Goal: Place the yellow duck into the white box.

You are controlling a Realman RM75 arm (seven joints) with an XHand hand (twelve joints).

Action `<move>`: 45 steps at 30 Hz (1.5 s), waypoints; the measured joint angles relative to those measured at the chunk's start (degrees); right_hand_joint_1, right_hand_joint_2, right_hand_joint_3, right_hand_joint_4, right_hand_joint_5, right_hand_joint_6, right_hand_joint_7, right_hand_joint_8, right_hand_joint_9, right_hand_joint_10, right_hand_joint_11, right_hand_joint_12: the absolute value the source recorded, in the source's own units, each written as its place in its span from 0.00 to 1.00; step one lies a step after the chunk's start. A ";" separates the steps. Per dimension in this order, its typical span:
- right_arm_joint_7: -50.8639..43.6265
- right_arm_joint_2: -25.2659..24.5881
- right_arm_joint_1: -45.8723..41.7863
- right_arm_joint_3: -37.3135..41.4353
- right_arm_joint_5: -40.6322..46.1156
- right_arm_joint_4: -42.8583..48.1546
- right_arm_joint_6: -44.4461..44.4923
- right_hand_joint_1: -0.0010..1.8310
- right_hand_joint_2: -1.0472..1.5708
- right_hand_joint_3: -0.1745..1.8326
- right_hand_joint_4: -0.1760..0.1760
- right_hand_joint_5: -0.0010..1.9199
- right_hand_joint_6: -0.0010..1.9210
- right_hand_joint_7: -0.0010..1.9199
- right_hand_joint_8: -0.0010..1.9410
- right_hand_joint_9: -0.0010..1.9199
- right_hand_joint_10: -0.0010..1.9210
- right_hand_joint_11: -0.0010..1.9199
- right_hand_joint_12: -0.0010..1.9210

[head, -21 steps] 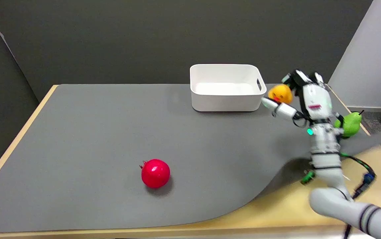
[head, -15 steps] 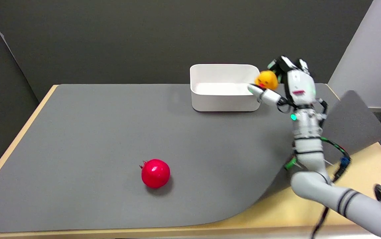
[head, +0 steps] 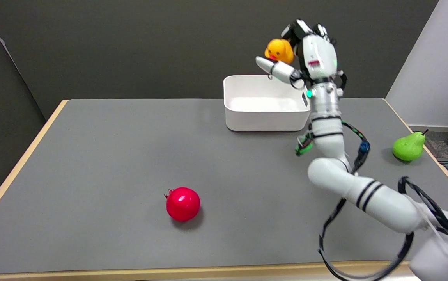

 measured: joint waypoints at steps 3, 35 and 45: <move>-1.89 -0.80 2.91 -0.52 0.81 -0.44 -1.97 0.63 0.86 0.20 0.00 0.29 0.78 0.36 0.87 0.39 0.96 0.14 0.99; -6.75 -5.79 16.89 -7.00 22.68 -22.05 -18.32 0.29 0.62 0.50 0.46 0.00 0.07 0.00 0.00 0.00 0.00 0.00 0.09; -4.85 -5.99 17.32 -7.01 25.30 -22.10 -24.34 0.27 0.61 0.49 0.58 0.02 0.04 0.00 0.00 0.00 0.00 0.00 0.05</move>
